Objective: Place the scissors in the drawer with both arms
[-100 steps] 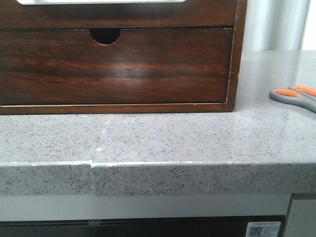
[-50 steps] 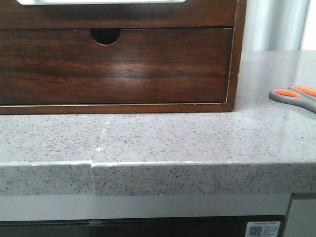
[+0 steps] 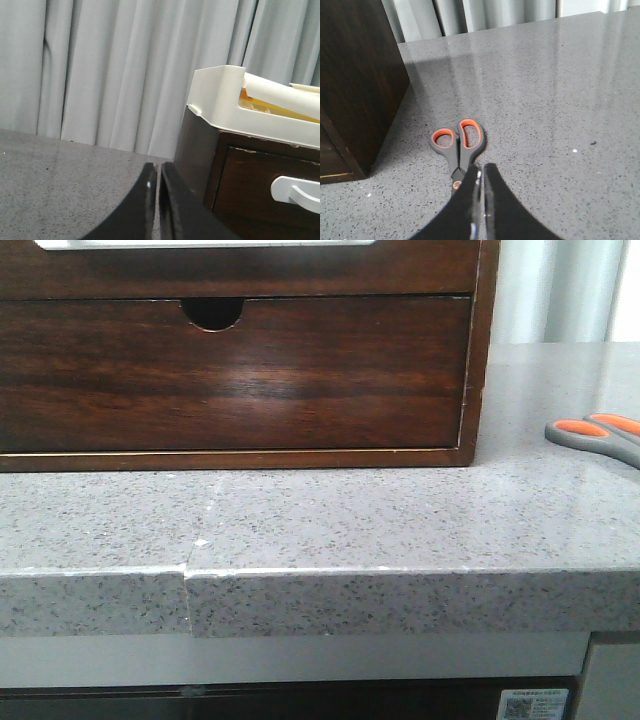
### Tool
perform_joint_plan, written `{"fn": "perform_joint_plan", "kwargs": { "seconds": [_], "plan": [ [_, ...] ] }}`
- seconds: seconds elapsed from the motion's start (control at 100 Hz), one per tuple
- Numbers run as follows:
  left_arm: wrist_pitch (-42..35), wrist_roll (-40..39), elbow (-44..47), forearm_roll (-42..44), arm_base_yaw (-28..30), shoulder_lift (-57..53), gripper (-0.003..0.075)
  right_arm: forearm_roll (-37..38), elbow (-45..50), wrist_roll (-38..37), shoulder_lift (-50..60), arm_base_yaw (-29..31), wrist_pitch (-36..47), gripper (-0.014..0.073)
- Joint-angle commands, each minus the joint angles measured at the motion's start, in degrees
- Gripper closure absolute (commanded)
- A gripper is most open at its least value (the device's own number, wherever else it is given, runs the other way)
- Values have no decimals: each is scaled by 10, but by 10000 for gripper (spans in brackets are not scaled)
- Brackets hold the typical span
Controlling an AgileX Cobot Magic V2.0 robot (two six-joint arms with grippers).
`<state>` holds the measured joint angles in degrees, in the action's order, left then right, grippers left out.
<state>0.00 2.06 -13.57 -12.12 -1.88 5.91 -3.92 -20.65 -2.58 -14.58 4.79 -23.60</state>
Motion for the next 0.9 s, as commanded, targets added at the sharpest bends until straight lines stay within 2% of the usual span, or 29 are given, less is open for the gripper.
{"fn": "perform_joint_plan", "kwargs": {
  "seconds": [0.0, 0.08, 0.25, 0.32, 0.45, 0.71, 0.89],
  "plan": [
    [-38, -4, -21, 7, 1, 12, 734, 1, -22, 1, -10, -1, 47, 641],
    [-38, -4, -21, 7, 1, 12, 678, 1, -22, 1, -10, -1, 47, 641],
    [-38, -4, -21, 9, 1, 12, 457, 1, -22, 1, -10, -1, 47, 641],
    [-38, -4, -21, 9, 1, 12, 398, 1, -22, 1, -10, -1, 47, 641],
    [-46, -3, -21, 17, 1, 12, 391, 1, -22, 1, -10, -1, 47, 641],
    [-55, 1, -39, 121, -7, 51, 391, 1, -22, 1, -10, -1, 46, 641],
    [-62, 1, -69, 245, -44, 113, 391, 1, -20, 1, -10, -1, 48, 641]
  ]
}}
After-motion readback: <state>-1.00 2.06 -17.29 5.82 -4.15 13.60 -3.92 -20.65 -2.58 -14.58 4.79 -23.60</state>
